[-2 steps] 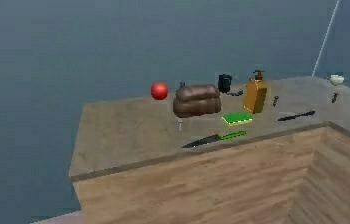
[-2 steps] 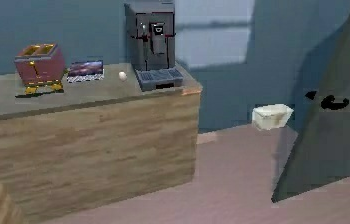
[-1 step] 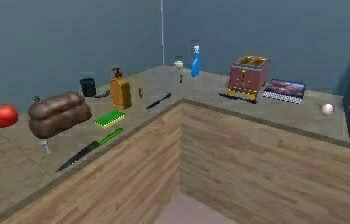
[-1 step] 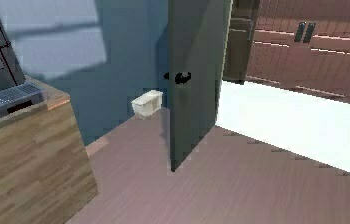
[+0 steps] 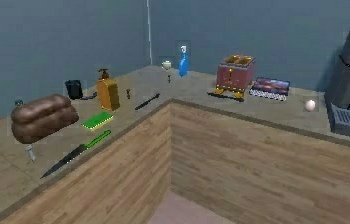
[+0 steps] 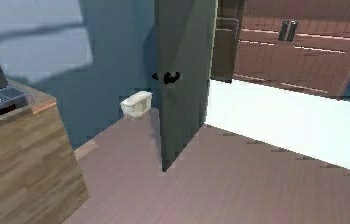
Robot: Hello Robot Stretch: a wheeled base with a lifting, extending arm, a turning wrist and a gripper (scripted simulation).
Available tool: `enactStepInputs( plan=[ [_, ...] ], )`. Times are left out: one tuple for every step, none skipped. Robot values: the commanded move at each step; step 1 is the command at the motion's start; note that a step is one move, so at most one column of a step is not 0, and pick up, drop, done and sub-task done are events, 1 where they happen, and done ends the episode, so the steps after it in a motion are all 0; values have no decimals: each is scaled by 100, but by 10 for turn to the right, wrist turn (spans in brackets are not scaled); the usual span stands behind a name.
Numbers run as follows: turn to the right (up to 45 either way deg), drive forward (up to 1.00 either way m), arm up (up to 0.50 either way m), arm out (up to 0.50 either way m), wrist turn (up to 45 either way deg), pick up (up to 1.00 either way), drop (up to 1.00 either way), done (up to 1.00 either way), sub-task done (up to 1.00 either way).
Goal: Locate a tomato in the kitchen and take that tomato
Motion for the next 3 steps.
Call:
enactStepInputs(
  plan=[
    [0, 65, 0, 0, 0, 0, 0, 0, 0],
    [-450, 0, 0, 0, 0, 0, 0, 0, 0],
    [-450, 0, 0, 0, 0, 0, 0, 0, 0]
  ],
)
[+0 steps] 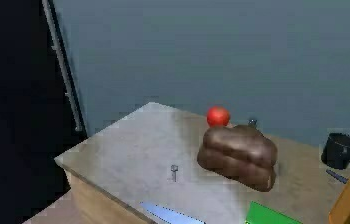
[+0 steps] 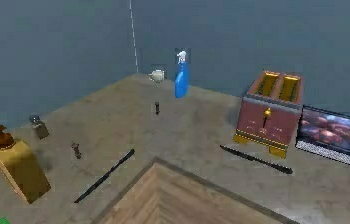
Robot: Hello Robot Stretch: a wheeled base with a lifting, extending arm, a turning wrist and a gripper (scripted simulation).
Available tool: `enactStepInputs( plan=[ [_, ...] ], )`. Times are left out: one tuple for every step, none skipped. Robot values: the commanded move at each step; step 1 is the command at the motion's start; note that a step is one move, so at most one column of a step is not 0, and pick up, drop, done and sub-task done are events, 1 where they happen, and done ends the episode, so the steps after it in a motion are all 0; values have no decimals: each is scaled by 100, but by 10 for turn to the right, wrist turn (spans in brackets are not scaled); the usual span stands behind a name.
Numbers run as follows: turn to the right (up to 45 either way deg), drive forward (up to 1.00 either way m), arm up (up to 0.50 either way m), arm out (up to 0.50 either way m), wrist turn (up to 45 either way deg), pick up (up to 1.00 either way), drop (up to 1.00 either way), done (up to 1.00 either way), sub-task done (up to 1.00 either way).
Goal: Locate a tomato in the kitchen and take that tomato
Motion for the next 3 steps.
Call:
enactStepInputs(
  plan=[
    [-450, 0, 0, 0, 0, 0, 0, 0, 0],
    [-300, 0, 0, 0, 0, 0, 0, 0, 0],
    [0, 0, 50, 0, 0, 0, 0, 0, 0]
  ],
)
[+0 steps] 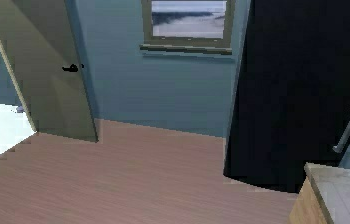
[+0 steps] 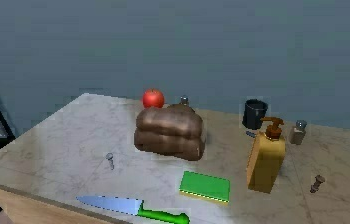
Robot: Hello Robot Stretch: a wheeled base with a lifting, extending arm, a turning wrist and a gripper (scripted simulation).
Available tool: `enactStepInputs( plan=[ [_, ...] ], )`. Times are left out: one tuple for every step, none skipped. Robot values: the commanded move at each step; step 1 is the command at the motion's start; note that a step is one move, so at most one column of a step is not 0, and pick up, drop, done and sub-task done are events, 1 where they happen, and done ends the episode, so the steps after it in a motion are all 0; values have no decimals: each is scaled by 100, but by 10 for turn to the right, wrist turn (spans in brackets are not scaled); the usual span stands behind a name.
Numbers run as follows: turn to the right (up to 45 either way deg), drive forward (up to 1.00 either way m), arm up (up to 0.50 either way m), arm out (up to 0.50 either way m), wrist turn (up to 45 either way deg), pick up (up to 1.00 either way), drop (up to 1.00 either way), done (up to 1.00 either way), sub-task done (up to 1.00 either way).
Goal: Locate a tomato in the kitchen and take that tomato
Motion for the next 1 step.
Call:
enactStepInputs(
  plan=[
    [0, 0, 38, 0, 0, 0, 0, 0, 0]
  ],
)
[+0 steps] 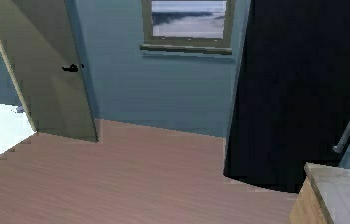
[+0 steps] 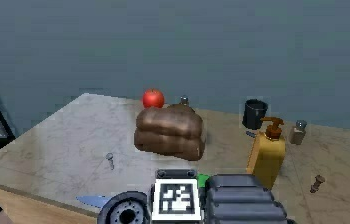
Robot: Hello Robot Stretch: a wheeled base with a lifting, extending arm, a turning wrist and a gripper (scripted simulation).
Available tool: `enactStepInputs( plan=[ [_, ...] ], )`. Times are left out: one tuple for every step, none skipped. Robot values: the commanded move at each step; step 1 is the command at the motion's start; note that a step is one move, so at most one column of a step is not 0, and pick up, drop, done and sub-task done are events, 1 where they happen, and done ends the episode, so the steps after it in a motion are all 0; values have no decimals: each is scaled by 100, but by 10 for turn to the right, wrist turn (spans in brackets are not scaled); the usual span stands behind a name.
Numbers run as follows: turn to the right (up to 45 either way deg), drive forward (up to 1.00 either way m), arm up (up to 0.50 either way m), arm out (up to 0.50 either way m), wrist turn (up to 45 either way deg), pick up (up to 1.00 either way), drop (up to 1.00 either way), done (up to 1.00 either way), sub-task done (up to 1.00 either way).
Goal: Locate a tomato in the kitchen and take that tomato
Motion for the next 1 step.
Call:
enactStepInputs(
  plan=[
    [0, 0, 0, 50, 0, 0, 0, 0, 0]
  ],
)
